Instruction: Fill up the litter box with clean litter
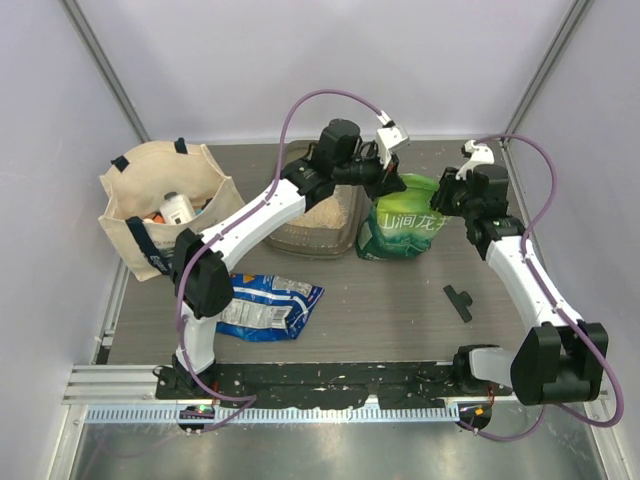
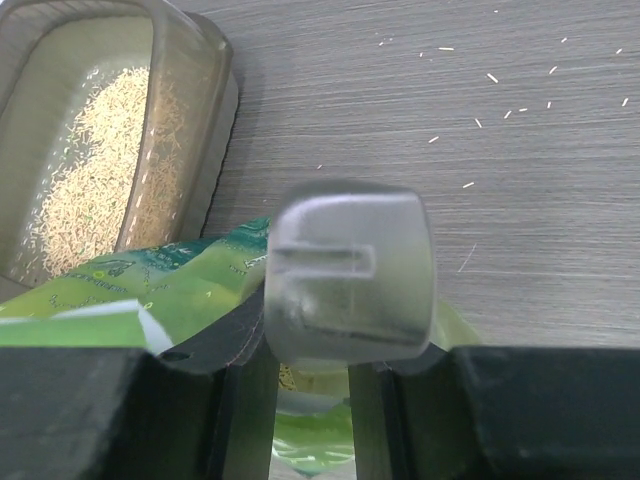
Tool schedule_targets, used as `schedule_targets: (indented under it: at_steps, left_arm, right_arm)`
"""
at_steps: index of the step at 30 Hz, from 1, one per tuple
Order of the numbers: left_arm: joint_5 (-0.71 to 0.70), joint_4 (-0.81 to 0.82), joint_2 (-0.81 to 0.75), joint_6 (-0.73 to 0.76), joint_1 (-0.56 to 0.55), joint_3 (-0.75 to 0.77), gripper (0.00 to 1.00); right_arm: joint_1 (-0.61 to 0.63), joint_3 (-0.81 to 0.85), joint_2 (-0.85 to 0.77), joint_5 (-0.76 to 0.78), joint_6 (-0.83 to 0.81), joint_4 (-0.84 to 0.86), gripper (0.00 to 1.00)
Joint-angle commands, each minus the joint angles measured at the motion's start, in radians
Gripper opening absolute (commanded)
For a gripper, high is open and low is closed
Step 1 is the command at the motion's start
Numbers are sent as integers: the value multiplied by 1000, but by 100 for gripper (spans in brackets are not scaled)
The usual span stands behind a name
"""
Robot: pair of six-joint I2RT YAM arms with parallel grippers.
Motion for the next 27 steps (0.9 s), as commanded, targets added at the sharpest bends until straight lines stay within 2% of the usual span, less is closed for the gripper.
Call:
schedule_targets:
  at_steps: [1, 7, 14, 21, 27]
  left_arm:
    - [1, 95, -27, -38, 6, 34, 0]
    - [0, 141, -27, -49, 5, 19, 0]
    - [-14, 179, -19, -49, 6, 22, 0]
    - [0, 184, -19, -51, 11, 16, 0]
    - [-3, 190, -11, -49, 20, 19, 0]
  right_arm:
    - [59, -13, 66, 63, -9, -12, 1]
    - [108, -9, 156, 42, 4, -69, 1]
    - [104, -12, 221, -119, 132, -76, 1]
    - [-5, 71, 273, -375, 345, -36, 1]
    - [-126, 56, 290, -556, 489, -24, 1]
